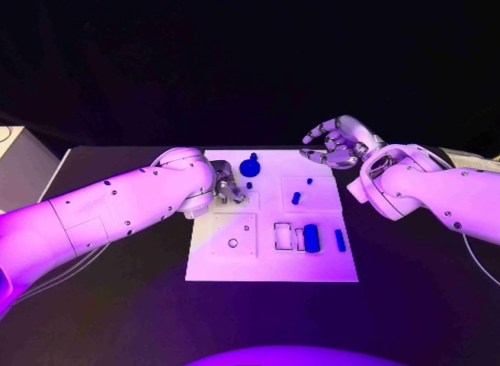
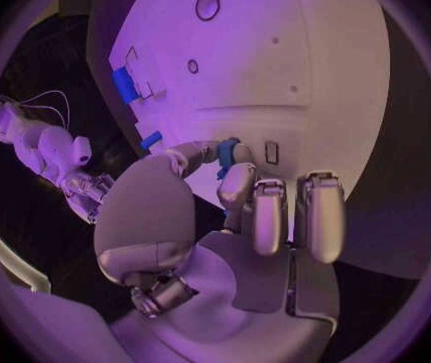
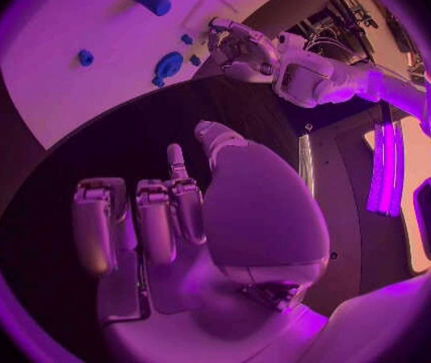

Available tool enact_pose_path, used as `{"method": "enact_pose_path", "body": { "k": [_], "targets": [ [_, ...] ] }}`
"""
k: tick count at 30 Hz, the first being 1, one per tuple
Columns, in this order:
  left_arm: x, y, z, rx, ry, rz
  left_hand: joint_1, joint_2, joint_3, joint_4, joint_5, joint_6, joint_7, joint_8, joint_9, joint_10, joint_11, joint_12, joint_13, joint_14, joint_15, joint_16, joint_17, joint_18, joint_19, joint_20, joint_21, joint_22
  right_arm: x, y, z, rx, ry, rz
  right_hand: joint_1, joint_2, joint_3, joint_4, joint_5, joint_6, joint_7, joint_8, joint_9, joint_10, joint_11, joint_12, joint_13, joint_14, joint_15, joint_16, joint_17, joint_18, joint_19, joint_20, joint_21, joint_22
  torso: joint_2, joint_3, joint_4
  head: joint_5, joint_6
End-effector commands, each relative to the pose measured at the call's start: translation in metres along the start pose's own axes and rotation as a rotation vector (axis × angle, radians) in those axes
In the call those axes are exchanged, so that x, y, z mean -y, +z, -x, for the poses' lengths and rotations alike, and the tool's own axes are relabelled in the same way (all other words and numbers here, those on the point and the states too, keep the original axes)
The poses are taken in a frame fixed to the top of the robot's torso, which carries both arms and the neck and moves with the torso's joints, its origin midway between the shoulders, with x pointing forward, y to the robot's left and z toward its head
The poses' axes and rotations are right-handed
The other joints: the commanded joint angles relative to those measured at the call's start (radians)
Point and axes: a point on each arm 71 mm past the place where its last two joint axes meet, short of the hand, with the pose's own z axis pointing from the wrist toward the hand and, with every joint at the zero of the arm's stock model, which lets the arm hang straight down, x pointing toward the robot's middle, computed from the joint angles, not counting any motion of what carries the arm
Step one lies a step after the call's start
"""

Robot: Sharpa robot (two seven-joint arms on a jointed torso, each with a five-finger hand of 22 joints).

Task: Assemble the parts on the task board

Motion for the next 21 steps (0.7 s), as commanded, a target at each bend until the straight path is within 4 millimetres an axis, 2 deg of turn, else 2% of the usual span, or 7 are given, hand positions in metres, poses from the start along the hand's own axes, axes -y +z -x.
{"method": "enact_pose_path", "body": {
  "k": [1,7,11,21],
  "targets": [
    [0.0026,0.0014,-0.0085,-0.035,0.001,-0.007,-0.008,0.004,-0.011,0.004,-0.003,0.086,-0.087,-0.005,-0.005,-0.004,-0.008,-0.004,0.0,0.106,-0.005,0.003,0.263,-0.014,0.017,-0.009,0.002,0.083,-0.0012,0.0,-0.0003,-0.003,-0.002,0.012,0.001,-0.012,0.007,0.001,0.003,-0.007,0.001,-0.004,-0.001,0.014,-0.003,0.005,0.183,0.106,-0.001,0.004,0.263,-0.003,0.077,-0.002,-0.005,0.204,-0.001,-0.0002,-0.0001,0.0,0.001],
    [0.0017,0.0017,-0.0083,-0.036,0.003,-0.005,-0.01,0.002,-0.038,0.018,-0.008,0.088,-0.088,-0.006,-0.004,-0.003,-0.009,-0.004,0.002,0.106,-0.005,0.003,0.263,-0.014,0.018,-0.01,0.002,0.084,-0.0014,-0.0002,-0.0003,-0.002,-0.002,0.014,0.001,-0.012,0.007,0.001,0.003,-0.007,0.001,-0.004,-0.001,0.014,-0.003,0.005,0.183,0.106,-0.001,0.004,0.263,-0.003,0.077,-0.002,-0.005,0.204,0.0,-0.0004,0.0001,0.0,0.001],
    [0.0004,0.0017,-0.0084,-0.04,0.007,-0.002,-0.01,-0.007,-0.065,0.028,-0.009,0.088,-0.089,-0.008,-0.004,-0.004,-0.009,-0.005,0.003,0.106,-0.006,0.003,0.263,-0.015,0.019,-0.011,0.002,0.085,-0.0017,-0.0005,-0.0001,-0.001,-0.001,0.016,-0.007,-0.016,0.009,0.003,-0.037,-0.007,0.001,-0.005,0.0,0.014,-0.002,0.005,0.182,0.106,-0.001,0.004,0.263,-0.003,0.077,-0.001,-0.005,0.204,-0.001,-0.0007,0.0001,0.0,-0.001],
    [-0.0018,0.0016,-0.0076,-0.036,0.006,0.002,-0.011,-0.013,-0.127,0.059,-0.015,0.094,-0.09,-0.011,-0.004,-0.005,-0.01,-0.006,0.004,0.106,-0.007,0.003,0.263,-0.014,0.018,-0.012,0.001,0.085,-0.0016,-0.0007,0.0002,0.001,-0.002,0.018,-0.011,-0.016,0.008,0.004,-0.05,-0.007,0.001,-0.005,0.0,0.013,-0.002,0.004,0.182,0.106,-0.001,0.004,0.263,-0.003,0.077,-0.001,-0.006,0.204,0.0,-0.0014,0.0002,-0.002,0.0]
  ]
}}
